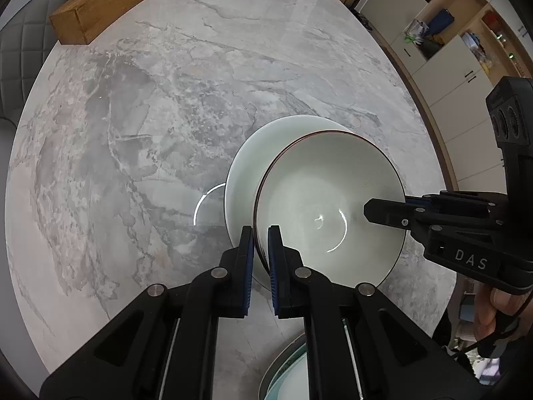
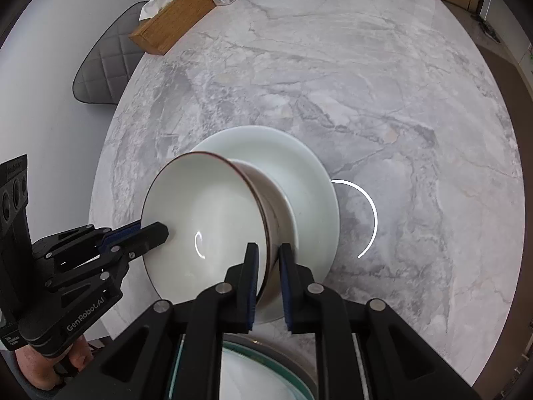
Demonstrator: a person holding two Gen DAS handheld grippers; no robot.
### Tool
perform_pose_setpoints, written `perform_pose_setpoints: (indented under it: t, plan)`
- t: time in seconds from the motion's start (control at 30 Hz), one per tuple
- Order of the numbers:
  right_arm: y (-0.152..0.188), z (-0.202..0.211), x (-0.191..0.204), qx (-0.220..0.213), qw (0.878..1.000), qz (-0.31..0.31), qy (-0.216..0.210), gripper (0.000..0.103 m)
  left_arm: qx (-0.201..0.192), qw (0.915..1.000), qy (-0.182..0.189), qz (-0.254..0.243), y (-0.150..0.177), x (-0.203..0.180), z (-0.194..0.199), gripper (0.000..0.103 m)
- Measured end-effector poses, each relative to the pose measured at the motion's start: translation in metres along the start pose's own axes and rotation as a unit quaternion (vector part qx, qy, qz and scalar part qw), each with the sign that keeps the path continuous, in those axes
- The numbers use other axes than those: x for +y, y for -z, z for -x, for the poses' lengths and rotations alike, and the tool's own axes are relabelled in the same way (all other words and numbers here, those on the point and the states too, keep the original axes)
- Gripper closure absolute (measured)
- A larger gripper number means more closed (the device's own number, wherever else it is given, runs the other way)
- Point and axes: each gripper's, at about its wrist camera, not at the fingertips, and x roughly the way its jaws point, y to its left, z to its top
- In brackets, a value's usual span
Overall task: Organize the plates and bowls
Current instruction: 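Lift the cream floral bowl and carry it over the nested white bowls, then lower the cream bowl into the nested white bowls and open the left tool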
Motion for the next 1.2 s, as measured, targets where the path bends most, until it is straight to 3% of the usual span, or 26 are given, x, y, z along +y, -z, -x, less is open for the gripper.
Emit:
perform_pose_setpoints:
  t: [0.33,0.43,0.47,0.5,0.53,0.57,0.6,0.67,1.03,1.2]
  plan:
    - [-0.013,-0.003,0.002,0.006,1.0,0.01,0.018,0.089,0.002,1.0,0.0,0.004,-0.009,0.007,-0.007,0.094]
    - [-0.014,-0.003,0.003,0.01,1.0,0.008,0.005,0.073,-0.006,0.9999,0.0,0.011,-0.008,0.008,-0.005,0.091]
    - [-0.014,-0.003,0.005,0.011,1.0,0.009,0.003,0.062,-0.012,0.9998,0.0,0.014,-0.008,0.009,-0.003,0.087]
    - [-0.014,-0.002,0.006,0.011,1.0,0.011,-0.001,0.051,-0.017,0.9997,-0.003,0.017,-0.008,0.011,0.0,0.076]
    - [-0.014,-0.001,0.008,0.009,1.0,0.011,-0.003,0.047,-0.024,0.9995,-0.002,0.022,-0.008,0.014,0.003,0.052]
    - [-0.014,0.001,0.009,0.006,1.0,0.01,-0.004,0.039,-0.03,0.9992,0.002,0.028,-0.008,0.017,0.006,0.041]
    - [-0.014,0.002,0.01,0.003,1.0,0.008,-0.007,0.033,-0.037,0.9987,0.004,0.036,-0.008,0.021,0.009,0.038]
    - [-0.016,0.004,0.009,-0.006,1.0,0.004,-0.011,0.028,-0.041,0.9981,0.009,0.046,-0.008,0.027,0.012,0.038]
    - [-0.023,0.002,0.008,-0.008,1.0,0.009,-0.001,0.027,-0.055,0.996,0.021,0.068,-0.005,0.036,0.015,0.038]
    - [-0.029,0.031,0.005,-0.05,0.999,0.001,-0.009,0.022,-0.069,0.9944,0.022,0.077,0.0,0.041,0.023,0.038]
